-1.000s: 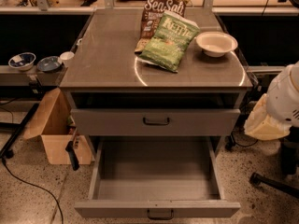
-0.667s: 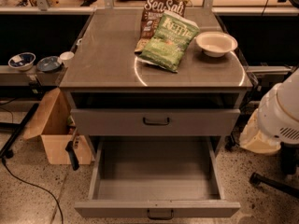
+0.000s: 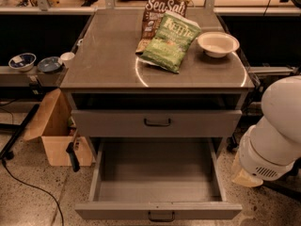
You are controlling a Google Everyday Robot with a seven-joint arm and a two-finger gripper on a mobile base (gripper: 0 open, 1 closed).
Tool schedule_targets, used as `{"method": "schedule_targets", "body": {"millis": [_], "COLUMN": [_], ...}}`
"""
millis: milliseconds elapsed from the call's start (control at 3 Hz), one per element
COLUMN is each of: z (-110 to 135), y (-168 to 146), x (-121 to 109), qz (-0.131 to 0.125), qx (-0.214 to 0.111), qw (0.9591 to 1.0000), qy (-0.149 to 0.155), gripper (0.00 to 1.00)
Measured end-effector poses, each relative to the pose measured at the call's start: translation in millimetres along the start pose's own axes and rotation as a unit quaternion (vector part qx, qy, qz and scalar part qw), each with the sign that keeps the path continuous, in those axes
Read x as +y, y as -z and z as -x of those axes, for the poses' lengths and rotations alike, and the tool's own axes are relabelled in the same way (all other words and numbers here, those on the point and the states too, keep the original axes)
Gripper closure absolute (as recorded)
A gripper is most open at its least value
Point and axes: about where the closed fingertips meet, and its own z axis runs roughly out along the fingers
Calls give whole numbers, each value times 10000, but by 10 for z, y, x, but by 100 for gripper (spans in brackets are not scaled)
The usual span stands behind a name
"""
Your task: Close middle drawer
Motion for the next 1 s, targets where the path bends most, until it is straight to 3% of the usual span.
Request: {"method": "schedule_targets", "body": {"millis": [333,1000], "z": [0,43], "y": [0,-62], "x": [0,98], "qz": [0,-75], "qx": [0,-303], "qw": [10000,9976], "qy": [0,612], "gripper": [100,100]}}
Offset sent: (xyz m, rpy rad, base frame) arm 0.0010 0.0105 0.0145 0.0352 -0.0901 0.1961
